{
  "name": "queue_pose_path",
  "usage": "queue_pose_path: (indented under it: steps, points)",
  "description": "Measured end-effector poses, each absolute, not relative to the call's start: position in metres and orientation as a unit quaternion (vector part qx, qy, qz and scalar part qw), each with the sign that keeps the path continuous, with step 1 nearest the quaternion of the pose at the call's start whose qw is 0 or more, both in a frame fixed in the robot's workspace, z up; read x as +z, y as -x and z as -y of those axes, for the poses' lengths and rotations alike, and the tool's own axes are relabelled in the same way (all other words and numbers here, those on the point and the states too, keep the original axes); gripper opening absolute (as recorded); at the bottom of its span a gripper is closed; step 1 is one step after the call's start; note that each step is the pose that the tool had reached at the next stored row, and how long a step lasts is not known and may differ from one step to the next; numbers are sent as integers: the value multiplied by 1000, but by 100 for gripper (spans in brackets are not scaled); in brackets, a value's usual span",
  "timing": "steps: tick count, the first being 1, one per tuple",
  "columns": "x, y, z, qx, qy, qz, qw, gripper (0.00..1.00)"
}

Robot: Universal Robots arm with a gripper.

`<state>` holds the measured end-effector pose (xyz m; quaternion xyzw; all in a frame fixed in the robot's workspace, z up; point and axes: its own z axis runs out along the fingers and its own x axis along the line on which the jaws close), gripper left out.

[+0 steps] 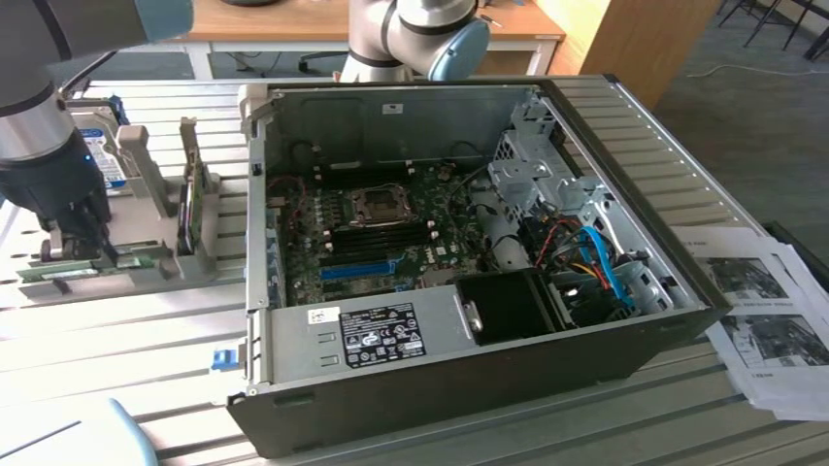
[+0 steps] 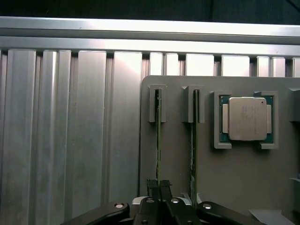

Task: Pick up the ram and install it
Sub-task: 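Pick up the ram and move it above insertion slot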

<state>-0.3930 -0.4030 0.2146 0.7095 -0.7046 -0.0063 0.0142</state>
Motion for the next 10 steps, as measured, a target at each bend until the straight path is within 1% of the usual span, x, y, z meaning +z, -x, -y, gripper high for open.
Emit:
queue_pose_path:
  steps: [10]
  points:
    - [227, 393, 403, -6, -710, 704, 14, 11]
